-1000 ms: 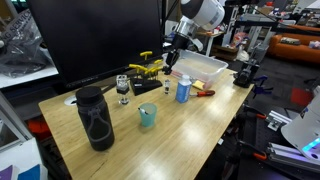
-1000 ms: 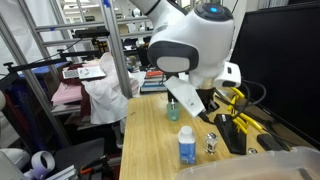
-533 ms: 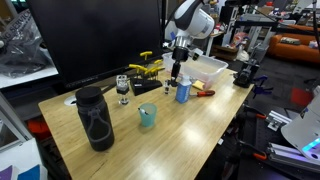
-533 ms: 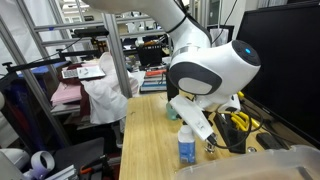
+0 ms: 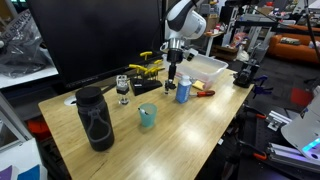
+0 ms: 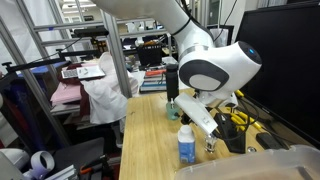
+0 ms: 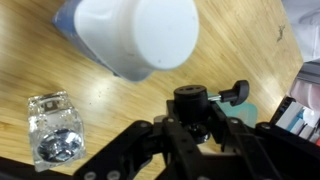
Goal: Take the black object out of the clear container on the right and put it on the left side of the table
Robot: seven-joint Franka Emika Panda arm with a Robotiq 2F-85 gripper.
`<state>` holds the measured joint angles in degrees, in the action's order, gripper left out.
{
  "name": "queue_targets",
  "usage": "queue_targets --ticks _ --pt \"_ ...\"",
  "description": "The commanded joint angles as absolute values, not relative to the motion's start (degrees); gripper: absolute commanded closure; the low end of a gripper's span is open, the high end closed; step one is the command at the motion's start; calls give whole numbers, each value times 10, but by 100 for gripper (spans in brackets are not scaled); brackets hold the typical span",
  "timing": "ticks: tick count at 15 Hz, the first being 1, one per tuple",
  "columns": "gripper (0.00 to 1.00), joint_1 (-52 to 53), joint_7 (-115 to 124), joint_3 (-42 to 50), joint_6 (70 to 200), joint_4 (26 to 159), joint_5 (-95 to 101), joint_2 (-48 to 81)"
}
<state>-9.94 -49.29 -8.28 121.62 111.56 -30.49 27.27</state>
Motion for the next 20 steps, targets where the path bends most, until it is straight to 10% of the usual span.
queue_targets --ticks 1,2,3,10,11,20 --pt "91 -78 -466 -78 1228 1084 -285 301" --pt "91 -76 -457 -78 1233 1078 -282 305" --pt "66 -84 -473 -85 1229 1093 -292 298" --pt "66 -82 -463 -84 1234 1082 -287 306" --pt "91 -82 -463 -84 1234 1082 -287 306" --pt "91 3 -316 -78 1250 1056 -147 350"
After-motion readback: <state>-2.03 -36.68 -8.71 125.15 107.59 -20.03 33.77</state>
